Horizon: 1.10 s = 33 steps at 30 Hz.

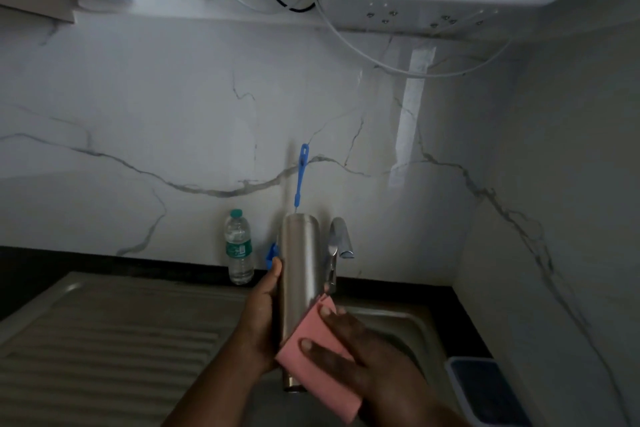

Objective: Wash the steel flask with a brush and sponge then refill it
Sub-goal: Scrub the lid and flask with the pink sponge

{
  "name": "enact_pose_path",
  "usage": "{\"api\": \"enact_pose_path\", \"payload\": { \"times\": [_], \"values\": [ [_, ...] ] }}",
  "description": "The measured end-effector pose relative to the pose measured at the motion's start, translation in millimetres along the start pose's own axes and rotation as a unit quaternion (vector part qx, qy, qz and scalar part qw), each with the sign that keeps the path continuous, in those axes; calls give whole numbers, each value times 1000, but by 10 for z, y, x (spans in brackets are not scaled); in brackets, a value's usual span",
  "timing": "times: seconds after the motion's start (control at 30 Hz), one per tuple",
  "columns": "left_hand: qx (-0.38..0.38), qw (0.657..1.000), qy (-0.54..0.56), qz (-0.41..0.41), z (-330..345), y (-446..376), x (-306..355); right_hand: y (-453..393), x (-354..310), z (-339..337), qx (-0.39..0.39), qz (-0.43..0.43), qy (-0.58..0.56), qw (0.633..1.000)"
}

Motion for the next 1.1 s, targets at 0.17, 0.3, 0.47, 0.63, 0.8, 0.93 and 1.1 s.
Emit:
{"api": "enact_pose_path", "payload": {
  "times": [0.17,0.3,0.47,0.63,0.8,0.93,1.1],
  "values": [
    [-67,995,-1,-77,202,96,-274,-122,466,-139,106,52,26,993],
    [-59,993,-86,-58,189,49,-317,-320,905,-432,202,158,-43,966],
    [3,999,-46,-17,-3,28,-138,-285,490,-289,181,100,-81,975],
    [-5,1000,12,9,-145,-17,-59,51,-1,107,95,-1,-52,994],
    [-80,993,-28,-77,74,97,-324,-77,339,-76,118,-7,39,992],
    [-44,996,-54,-60,19,85,-333,-335,848,-340,197,143,-32,969],
    [0,1000,0,-23,-53,45,-210,-253,397,-147,163,75,-65,982]
  ]
}}
Point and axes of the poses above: each hand's wrist, its own y-axis away from the middle knuckle, its own z-axis out of the palm, x = y × z, the point moved 8 cm from there along -y, towards the middle knuckle, and after that the axes turned 6 degrees about -z, right-handed, at the moved point
